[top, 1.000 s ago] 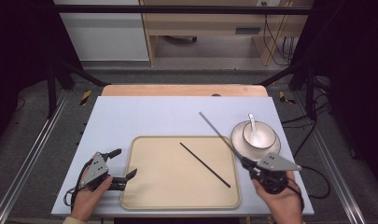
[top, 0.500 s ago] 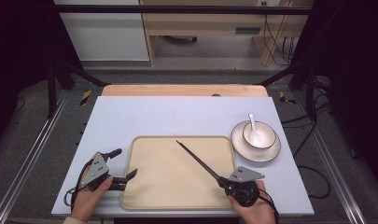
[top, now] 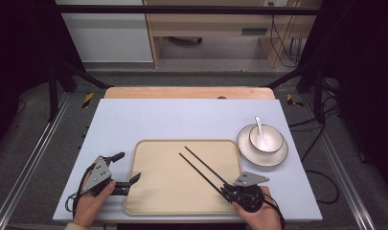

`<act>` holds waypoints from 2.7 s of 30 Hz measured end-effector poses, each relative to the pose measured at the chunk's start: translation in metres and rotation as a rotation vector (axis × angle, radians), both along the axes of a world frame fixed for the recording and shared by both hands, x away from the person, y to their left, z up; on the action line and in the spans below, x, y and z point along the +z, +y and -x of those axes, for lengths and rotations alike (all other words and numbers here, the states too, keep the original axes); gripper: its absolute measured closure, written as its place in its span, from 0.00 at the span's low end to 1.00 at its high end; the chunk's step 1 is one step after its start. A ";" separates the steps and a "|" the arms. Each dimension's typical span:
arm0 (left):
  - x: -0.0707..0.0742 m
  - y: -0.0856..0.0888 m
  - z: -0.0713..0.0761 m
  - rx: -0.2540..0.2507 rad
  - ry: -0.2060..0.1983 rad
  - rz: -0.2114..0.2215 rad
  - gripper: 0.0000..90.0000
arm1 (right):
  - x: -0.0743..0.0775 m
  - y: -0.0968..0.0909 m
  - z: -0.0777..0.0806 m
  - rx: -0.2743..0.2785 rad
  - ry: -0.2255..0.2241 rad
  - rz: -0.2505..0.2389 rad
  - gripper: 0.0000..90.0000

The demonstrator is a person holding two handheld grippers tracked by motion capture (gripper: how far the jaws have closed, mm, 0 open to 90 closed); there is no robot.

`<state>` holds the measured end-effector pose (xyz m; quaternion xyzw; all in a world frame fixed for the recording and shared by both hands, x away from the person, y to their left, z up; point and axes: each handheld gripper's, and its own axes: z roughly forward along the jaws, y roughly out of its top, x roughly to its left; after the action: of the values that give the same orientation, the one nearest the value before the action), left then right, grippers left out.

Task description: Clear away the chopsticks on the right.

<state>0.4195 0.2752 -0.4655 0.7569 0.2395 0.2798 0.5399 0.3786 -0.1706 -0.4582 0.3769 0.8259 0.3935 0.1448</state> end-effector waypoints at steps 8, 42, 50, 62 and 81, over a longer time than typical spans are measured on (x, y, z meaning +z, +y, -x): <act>0.008 -0.009 0.006 -0.027 0.024 0.027 0.10 | 0.000 -0.026 -0.009 -0.045 -0.040 -0.041 0.49; -0.004 -0.152 -0.054 -0.049 0.421 -0.243 0.99 | -0.007 -0.096 -0.012 -0.236 -0.182 -0.034 0.19; -0.010 -0.160 -0.063 -0.042 0.445 -0.275 1.00 | -0.008 -0.096 -0.012 -0.239 -0.176 -0.023 0.20; -0.010 -0.173 -0.079 -0.020 0.443 -0.271 1.00 | -0.009 -0.097 -0.013 -0.235 -0.161 -0.018 0.23; -0.007 -0.212 -0.113 -0.043 0.400 -0.348 1.00 | -0.011 -0.100 -0.013 -0.236 -0.145 -0.017 0.25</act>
<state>0.5322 0.0636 -0.4722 0.8836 0.2734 0.1501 0.3493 0.3917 -0.2709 -0.4697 0.4430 0.7598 0.4071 0.2463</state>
